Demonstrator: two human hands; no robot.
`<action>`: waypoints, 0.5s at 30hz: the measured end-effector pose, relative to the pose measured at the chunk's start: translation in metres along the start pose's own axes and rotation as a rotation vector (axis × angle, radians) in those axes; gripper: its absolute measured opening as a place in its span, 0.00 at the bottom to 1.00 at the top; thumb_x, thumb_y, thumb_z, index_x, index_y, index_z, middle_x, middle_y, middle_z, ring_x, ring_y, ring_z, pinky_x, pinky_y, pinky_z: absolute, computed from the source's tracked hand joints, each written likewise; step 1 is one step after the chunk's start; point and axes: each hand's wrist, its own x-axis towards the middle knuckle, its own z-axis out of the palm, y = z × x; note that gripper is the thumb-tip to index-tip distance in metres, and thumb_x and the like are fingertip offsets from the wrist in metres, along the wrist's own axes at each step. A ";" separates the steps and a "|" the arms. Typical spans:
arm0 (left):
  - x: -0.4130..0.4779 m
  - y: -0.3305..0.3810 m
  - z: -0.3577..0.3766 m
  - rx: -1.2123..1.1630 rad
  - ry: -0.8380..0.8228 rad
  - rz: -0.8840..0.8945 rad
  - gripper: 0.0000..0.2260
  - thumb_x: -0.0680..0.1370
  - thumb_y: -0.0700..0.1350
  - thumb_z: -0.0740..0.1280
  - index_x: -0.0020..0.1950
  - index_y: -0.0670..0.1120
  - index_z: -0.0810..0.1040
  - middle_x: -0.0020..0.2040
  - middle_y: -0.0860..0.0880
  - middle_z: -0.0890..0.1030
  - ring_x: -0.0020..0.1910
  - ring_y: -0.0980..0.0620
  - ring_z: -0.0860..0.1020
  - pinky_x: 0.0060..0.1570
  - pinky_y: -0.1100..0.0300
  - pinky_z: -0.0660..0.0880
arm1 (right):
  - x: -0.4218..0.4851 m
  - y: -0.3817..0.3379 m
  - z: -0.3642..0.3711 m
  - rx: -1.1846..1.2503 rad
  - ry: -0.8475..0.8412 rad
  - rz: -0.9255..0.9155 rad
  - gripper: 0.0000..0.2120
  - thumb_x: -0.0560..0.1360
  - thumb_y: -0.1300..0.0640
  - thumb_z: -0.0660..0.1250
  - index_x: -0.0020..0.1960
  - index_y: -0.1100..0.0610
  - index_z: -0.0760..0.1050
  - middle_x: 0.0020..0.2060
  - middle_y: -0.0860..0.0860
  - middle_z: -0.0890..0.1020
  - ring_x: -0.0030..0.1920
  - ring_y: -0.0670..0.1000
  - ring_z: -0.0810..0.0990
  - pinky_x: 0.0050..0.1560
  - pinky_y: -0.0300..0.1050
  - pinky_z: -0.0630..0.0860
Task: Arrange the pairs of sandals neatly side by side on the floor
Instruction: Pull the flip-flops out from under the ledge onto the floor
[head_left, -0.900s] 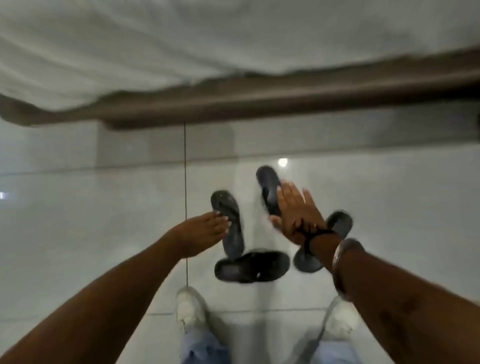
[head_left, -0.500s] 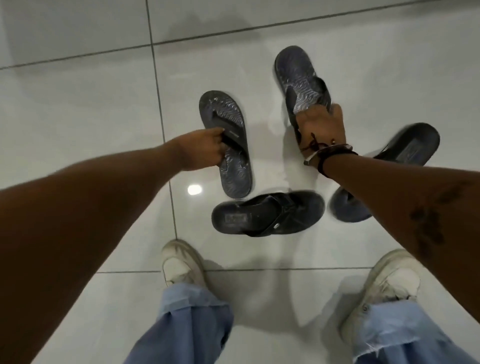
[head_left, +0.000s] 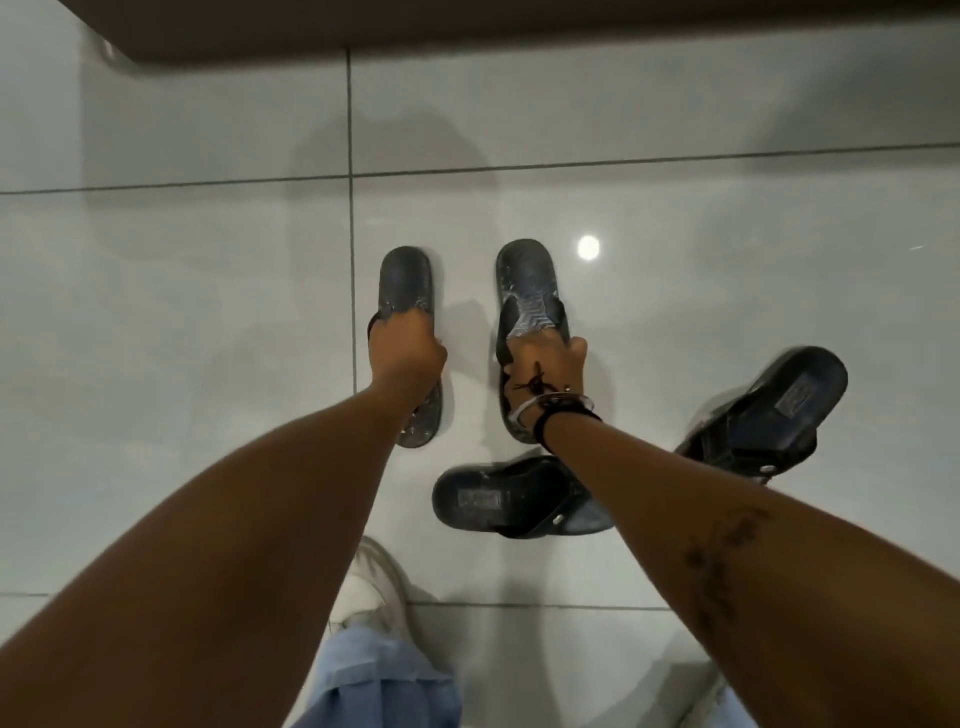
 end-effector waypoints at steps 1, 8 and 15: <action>0.000 -0.003 0.005 -0.014 -0.014 -0.034 0.06 0.76 0.40 0.65 0.47 0.38 0.80 0.45 0.39 0.82 0.46 0.38 0.79 0.48 0.51 0.78 | -0.001 -0.006 0.006 -0.013 -0.002 0.005 0.07 0.71 0.64 0.63 0.44 0.56 0.77 0.39 0.55 0.79 0.48 0.60 0.78 0.52 0.53 0.70; -0.008 -0.009 0.023 -0.104 -0.007 -0.014 0.10 0.78 0.46 0.66 0.48 0.39 0.80 0.46 0.40 0.83 0.49 0.39 0.79 0.53 0.48 0.77 | -0.009 -0.006 0.015 0.012 -0.018 -0.117 0.12 0.75 0.58 0.63 0.58 0.54 0.76 0.58 0.54 0.79 0.63 0.57 0.73 0.64 0.57 0.63; -0.081 0.036 0.041 -0.319 0.263 -0.206 0.18 0.78 0.55 0.63 0.54 0.41 0.80 0.57 0.41 0.79 0.54 0.40 0.77 0.59 0.47 0.69 | -0.053 0.086 -0.035 -0.059 0.047 0.014 0.18 0.78 0.51 0.59 0.66 0.55 0.71 0.67 0.54 0.72 0.65 0.57 0.70 0.67 0.59 0.59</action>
